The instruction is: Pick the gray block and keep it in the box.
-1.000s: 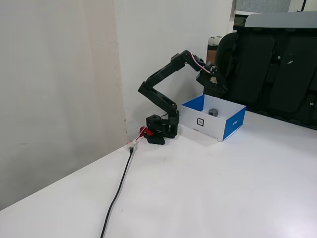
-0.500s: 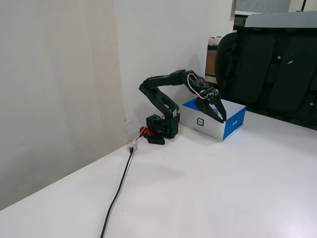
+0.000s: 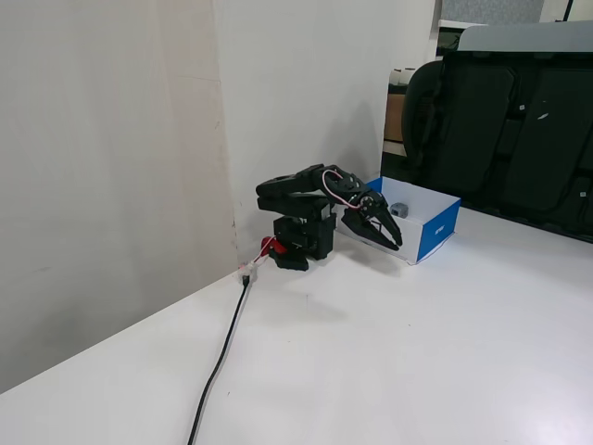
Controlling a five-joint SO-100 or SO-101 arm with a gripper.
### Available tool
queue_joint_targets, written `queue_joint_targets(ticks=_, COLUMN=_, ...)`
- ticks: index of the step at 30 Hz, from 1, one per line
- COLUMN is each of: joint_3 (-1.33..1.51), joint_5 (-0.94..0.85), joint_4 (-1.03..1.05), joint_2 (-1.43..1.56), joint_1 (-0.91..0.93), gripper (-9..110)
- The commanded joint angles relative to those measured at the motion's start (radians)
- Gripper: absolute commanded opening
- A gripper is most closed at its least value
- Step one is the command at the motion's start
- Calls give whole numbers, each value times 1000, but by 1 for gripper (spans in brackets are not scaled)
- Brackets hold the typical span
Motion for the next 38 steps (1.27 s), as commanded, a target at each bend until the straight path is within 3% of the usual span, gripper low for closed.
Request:
queue_joint_targets(ticks=1, joint_3=49, joint_5=-18, joint_4=-12, joint_2=118, joint_1=2, gripper=0)
queue_joint_targets(ticks=4, joint_3=97, joint_5=-29, joint_4=78, joint_2=307, joint_1=5, gripper=0)
queue_joint_targets(ticks=38, joint_3=100, joint_5=-20, joint_4=83, joint_2=307, joint_1=54, gripper=0)
